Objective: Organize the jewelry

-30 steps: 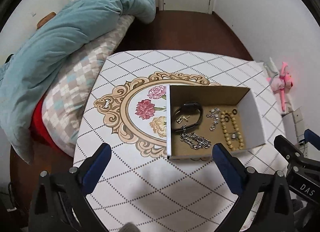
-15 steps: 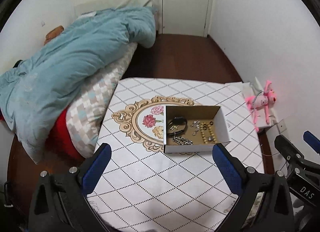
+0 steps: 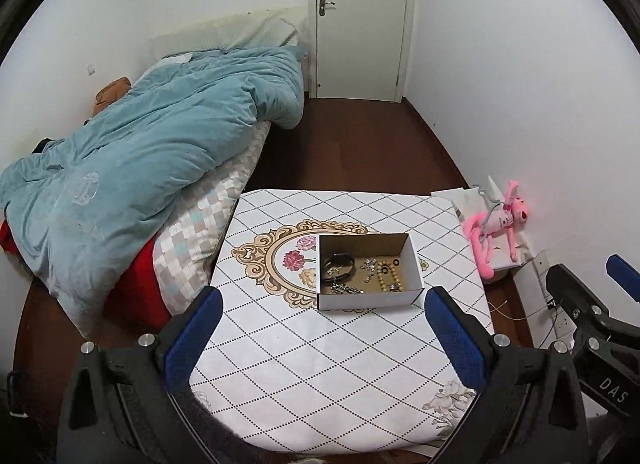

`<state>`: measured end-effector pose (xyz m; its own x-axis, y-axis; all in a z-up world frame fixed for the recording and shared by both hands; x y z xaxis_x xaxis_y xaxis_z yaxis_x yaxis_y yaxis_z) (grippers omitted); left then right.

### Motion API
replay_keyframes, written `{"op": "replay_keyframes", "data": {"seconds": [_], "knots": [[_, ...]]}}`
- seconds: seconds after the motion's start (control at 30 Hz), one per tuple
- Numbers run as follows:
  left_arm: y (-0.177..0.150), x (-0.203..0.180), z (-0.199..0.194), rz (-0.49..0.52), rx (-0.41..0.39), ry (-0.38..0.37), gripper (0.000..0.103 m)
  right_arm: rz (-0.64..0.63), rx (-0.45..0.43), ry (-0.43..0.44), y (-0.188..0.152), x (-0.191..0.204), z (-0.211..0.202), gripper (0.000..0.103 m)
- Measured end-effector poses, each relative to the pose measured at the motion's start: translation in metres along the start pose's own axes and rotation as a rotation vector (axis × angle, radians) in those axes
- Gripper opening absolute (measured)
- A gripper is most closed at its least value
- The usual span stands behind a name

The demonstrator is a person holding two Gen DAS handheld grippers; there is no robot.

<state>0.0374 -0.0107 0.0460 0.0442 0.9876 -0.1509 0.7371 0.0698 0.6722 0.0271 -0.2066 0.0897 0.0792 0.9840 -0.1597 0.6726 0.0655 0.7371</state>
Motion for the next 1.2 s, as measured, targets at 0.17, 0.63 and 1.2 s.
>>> {"op": "replay_keyframes", "data": {"seconds": [0.17,0.63,1.2], "knots": [[-0.001,-0.002,-0.004,-0.008,0.008,-0.004,0.103,0.005,0.002,0.002,0.001,-0.005,-0.01,0.103],[0.013,0.003,0.033,-0.016,0.084,0.018,0.103,0.019,0.073,-0.013,0.01,-0.005,0.028,0.103],[0.029,0.005,0.085,-0.035,0.219,0.01,0.103,-0.027,0.196,-0.007,0.025,0.017,0.099,0.103]]}}
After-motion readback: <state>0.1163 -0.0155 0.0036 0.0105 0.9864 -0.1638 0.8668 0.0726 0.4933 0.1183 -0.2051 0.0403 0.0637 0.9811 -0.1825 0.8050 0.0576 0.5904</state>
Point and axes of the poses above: each gripper's, at about its wrist camera, not at the fingertips, and z roughly the way its jaws point, x to its left, y to its top, the point moved 1 cm from there along z, roughly the way its jaws point, and after that the axes turned 10 degrees about -y, right-handed, at the moved point
